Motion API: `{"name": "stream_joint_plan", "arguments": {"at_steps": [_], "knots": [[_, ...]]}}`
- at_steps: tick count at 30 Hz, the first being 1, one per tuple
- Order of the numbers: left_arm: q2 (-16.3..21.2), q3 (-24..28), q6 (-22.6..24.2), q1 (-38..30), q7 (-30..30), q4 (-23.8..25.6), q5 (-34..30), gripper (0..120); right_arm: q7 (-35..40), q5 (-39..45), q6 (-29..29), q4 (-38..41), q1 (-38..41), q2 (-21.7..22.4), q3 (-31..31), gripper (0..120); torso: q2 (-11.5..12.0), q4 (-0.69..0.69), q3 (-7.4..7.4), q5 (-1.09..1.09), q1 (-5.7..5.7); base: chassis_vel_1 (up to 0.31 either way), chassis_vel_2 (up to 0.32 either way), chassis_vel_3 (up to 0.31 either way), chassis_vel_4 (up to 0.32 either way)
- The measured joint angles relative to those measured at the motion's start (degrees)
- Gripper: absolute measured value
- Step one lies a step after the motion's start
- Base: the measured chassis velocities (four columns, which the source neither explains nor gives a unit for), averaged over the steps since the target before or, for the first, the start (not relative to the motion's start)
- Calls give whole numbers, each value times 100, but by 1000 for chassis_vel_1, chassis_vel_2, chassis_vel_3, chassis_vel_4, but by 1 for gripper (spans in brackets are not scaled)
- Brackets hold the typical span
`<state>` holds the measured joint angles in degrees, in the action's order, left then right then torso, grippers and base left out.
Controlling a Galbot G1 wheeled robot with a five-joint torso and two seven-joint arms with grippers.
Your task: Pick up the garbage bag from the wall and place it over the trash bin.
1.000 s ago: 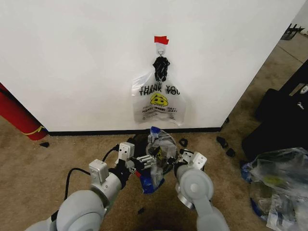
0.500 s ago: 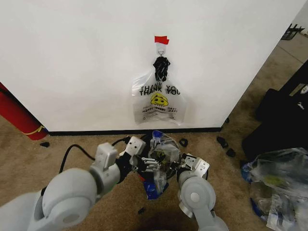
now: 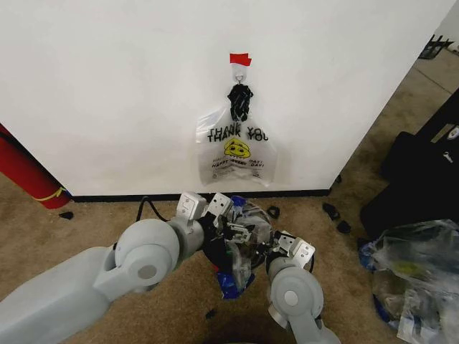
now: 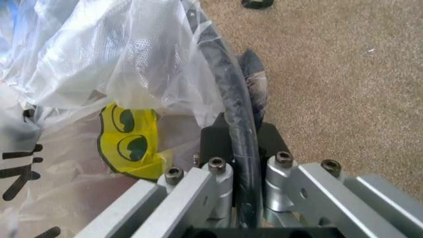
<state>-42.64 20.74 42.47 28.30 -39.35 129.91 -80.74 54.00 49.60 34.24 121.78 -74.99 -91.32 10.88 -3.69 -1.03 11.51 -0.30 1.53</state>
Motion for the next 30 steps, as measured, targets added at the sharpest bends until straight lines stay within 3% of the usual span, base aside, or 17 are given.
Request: {"name": "stream_joint_plan", "arguments": {"at_steps": [4, 8, 12, 15, 25, 27, 30], "knots": [[-70, 74, -3, -23, -31, -111, 53, 91, -9, -4, 0, -5, 4, 10, 0, 0, 0, 0, 0, 0, 0, 0, 0, 0, 0], [-140, 187, -11, -47, -113, -271, 112, 73, -33, 5, 0, -7, 4, 60, 24, 0, 0, 0, 0, 0, 0, 0, 0, 0, 0], [-156, 225, -15, -46, -115, -324, 119, 63, -42, 18, 0, -4, 4, 101, 56, 0, 0, 0, 0, 0, 0, 0, 0, 0, 0], [-217, 293, -21, -65, -138, -422, 125, 47, -59, 46, 1, 3, 0, 139, 79, 0, 0, 0, 0, 0, 0, 0, 0, 0, 0], [-318, 387, -57, -101, -91, -591, 110, 16, -120, 49, 4, 19, -67, 177, 104, 0, 0, 0, 0, -1, 0, 0, 0, 0, 0], [-349, 397, -65, -110, -90, -620, 111, 5, -120, 49, 4, 23, -65, 184, 114, 0, 0, -1, 0, 0, 0, 0, 0, 0, 0], [-351, 404, -74, -118, -85, -623, 111, 0, -121, 49, 5, 26, -63, 185, 118, 0, 0, -1, -1, 0, 0, 0, 0, 0, 0]]}}
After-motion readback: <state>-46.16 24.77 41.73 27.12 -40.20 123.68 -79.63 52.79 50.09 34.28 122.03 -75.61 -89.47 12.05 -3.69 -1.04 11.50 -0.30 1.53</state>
